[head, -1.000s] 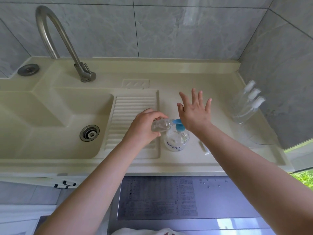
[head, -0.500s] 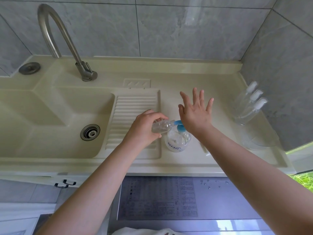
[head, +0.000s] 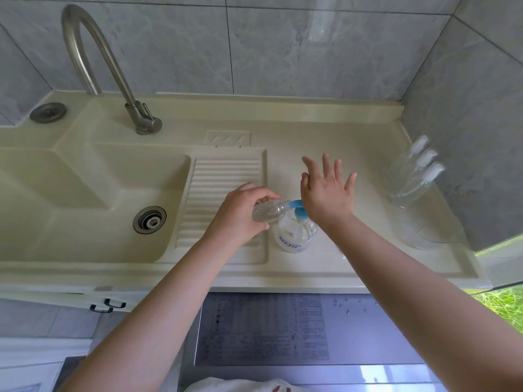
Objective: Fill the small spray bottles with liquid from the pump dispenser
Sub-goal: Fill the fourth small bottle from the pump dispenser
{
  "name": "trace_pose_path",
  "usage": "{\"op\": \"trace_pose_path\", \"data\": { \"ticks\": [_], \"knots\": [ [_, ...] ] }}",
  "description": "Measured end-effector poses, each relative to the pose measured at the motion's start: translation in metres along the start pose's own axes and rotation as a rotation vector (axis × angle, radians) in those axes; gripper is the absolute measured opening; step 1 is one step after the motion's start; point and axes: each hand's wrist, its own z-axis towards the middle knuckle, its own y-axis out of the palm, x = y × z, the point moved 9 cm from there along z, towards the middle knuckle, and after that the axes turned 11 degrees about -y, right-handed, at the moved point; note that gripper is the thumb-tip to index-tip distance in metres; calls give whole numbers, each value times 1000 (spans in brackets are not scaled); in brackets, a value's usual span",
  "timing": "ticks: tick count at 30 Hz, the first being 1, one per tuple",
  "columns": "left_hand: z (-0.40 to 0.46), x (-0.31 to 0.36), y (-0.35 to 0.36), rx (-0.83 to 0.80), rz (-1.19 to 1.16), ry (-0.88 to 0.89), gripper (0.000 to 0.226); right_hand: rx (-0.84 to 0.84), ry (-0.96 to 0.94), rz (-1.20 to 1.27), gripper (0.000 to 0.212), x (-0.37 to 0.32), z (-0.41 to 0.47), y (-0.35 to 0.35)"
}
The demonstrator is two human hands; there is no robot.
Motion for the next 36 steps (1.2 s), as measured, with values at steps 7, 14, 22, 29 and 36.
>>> {"op": "trace_pose_path", "data": {
  "ticks": [7,14,22,29,36],
  "knots": [
    [-1,-1,-2,16,-4,-3,60,45,-18,-28,52,-2,4,-18],
    [0,-1,0,7,-7,-4,62,25,-33,-18,49,-4,-1,-2],
    [-1,-1,-1,14,11,-3,60,37,-12,39,51,0,0,-11],
    [0,-1,1,13,11,-7,61,34,-49,48,50,-6,-4,0],
    [-1,-2,-3,24,4,-10,61,49,-50,17,52,-5,0,-14]
  ]
}}
